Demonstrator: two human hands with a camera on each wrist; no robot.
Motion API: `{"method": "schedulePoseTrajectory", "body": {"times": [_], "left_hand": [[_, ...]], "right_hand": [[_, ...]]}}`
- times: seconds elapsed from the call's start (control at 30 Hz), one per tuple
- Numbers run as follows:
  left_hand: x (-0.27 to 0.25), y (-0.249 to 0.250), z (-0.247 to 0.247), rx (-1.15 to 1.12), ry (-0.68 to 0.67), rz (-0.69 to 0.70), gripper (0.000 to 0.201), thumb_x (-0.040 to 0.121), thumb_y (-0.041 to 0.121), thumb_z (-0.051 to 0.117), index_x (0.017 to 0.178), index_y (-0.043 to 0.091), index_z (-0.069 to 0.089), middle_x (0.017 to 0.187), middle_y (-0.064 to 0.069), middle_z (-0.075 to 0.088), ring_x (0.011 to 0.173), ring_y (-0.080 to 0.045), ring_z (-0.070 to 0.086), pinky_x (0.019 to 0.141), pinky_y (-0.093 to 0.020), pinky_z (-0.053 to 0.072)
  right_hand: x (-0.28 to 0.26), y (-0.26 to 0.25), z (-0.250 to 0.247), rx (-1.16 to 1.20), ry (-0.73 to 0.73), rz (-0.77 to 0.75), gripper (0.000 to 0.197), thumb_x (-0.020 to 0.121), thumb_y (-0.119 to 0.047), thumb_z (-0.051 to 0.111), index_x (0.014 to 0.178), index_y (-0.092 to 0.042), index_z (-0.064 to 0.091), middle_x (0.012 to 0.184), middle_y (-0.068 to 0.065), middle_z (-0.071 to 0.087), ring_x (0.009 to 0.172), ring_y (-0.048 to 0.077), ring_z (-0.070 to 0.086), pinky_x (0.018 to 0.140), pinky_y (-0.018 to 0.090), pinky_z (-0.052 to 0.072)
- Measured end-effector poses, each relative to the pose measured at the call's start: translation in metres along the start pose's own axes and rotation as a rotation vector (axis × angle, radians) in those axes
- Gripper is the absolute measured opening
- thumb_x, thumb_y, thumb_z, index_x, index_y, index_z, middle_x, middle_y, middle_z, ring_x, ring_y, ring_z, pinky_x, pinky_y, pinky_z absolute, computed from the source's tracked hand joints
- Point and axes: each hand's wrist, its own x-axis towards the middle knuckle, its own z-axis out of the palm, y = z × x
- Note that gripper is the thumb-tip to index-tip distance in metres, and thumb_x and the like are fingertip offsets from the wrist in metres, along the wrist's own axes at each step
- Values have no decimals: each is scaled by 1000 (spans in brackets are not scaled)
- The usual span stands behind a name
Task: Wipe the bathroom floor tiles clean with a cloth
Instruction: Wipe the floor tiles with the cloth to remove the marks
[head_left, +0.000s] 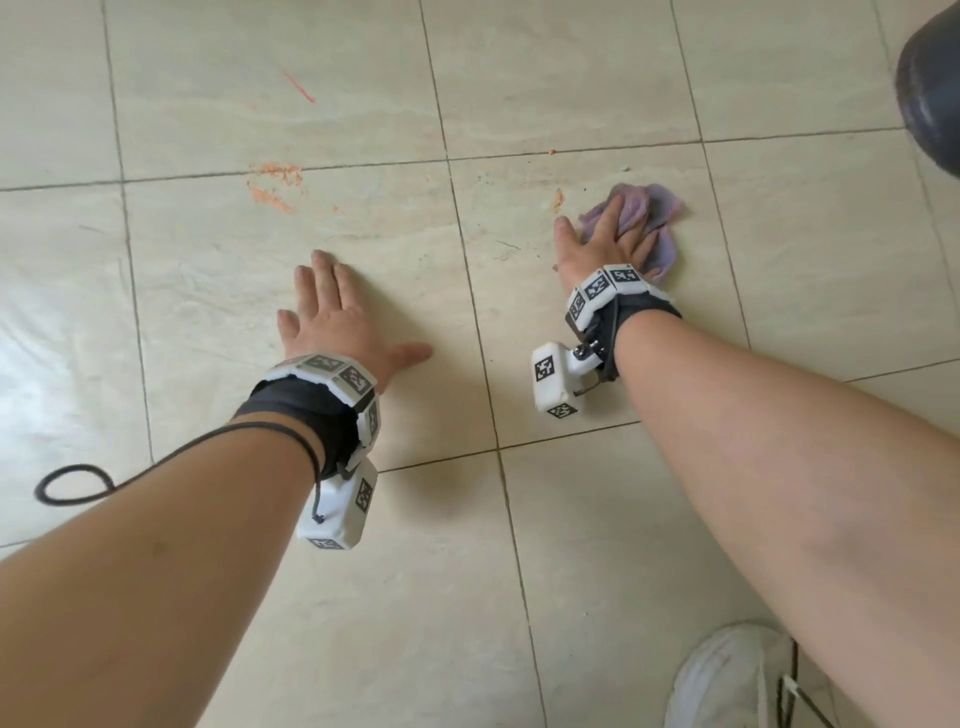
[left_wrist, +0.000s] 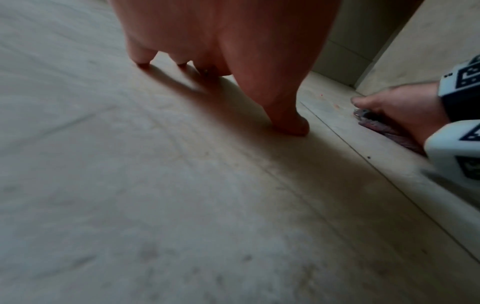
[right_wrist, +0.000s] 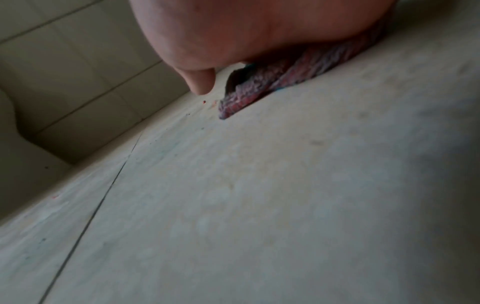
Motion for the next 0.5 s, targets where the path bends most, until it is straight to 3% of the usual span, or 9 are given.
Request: {"method": "schedulePoseTrajectory", "body": {"times": [0.2, 0.4, 0.5], "left_hand": [[0, -33, -8, -35, 31, -88, 137, 68, 77, 66, 153, 7, -15, 161, -6, -23, 149, -24, -16, 121, -50, 5], [5, -70, -15, -74, 66, -147, 138, 65, 79, 66, 154, 8, -13, 162, -5, -20, 150, -24, -15, 121, -52, 6], [8, -99, -23, -94, 85, -213, 139, 63, 80, 66, 155, 10, -11, 162, -5, -19, 150, -26, -14, 119, -56, 8]], "right_hand": [[-35, 38, 21, -58, 98, 108, 75, 97, -60, 27, 156, -24, -2, 163, 14, -7, 150, 28, -7, 118, 53, 0], [-89, 4, 56, -135, -4, -19, 80, 96, -62, 27, 155, -22, -9, 161, 17, -15, 148, 32, -15, 116, 54, -5], [-125, -26, 78, -173, -94, -153, 80, 97, -61, 28, 155, -21, -10, 160, 17, -16, 147, 34, -18, 117, 53, -7]]}}
